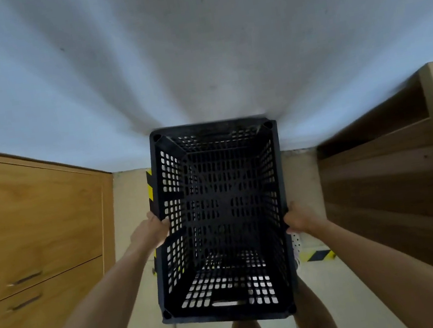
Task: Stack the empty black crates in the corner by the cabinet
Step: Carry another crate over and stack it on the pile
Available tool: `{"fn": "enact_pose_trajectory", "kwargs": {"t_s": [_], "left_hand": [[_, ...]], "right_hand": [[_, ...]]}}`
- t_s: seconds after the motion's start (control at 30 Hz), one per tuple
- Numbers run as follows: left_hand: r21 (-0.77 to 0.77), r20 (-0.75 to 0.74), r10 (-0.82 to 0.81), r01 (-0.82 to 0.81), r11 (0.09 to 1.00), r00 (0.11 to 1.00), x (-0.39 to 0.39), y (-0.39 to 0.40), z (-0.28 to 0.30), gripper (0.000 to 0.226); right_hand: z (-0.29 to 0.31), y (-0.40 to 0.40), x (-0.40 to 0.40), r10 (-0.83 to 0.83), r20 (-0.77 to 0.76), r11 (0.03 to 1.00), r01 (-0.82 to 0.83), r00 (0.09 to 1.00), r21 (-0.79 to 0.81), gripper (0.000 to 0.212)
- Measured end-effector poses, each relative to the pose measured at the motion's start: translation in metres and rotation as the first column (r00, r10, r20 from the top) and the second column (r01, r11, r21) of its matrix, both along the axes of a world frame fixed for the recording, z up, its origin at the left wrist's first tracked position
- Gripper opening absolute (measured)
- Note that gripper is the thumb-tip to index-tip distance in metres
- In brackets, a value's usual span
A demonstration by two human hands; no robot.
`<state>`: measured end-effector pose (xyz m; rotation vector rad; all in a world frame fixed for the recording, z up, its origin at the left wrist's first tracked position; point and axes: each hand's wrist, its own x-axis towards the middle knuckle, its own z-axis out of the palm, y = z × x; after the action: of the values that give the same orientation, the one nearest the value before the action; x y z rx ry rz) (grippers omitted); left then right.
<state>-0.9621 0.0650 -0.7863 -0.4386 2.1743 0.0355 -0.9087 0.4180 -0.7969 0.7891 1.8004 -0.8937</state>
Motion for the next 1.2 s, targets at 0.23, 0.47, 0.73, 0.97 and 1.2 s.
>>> {"fn": "enact_pose_trajectory", "kwargs": {"t_s": [0.23, 0.47, 0.73, 0.97, 1.2], "left_hand": [[0.016, -0.005, -0.011, 0.011, 1.0, 1.0, -0.005, 0.006, 0.007, 0.058], [0.022, 0.007, 0.02, -0.021, 1.0, 1.0, -0.002, 0.009, 0.0, 0.063], [0.074, -0.017, 0.046, -0.044, 0.996, 0.999, 0.0, -0.007, -0.007, 0.051], [0.108, -0.028, 0.084, -0.081, 0.991, 0.996, 0.003, -0.017, -0.009, 0.04], [0.117, -0.061, 0.037, -0.029, 0.993, 0.997, 0.008, -0.015, -0.004, 0.043]], "right_hand": [[0.007, 0.001, -0.004, -0.056, -0.023, 0.998, 0.057, 0.998, 0.031, 0.026], [0.006, 0.009, -0.002, -0.029, -0.016, 0.999, 0.03, 0.999, 0.021, 0.027], [-0.007, 0.0, -0.008, 0.055, -0.061, 0.996, -0.051, 0.997, 0.069, 0.031], [-0.017, -0.007, 0.0, 0.044, -0.082, 0.998, -0.041, 0.996, 0.043, 0.028], [-0.01, -0.005, 0.004, 0.089, -0.041, 0.994, -0.086, 0.995, 0.072, 0.037]]}}
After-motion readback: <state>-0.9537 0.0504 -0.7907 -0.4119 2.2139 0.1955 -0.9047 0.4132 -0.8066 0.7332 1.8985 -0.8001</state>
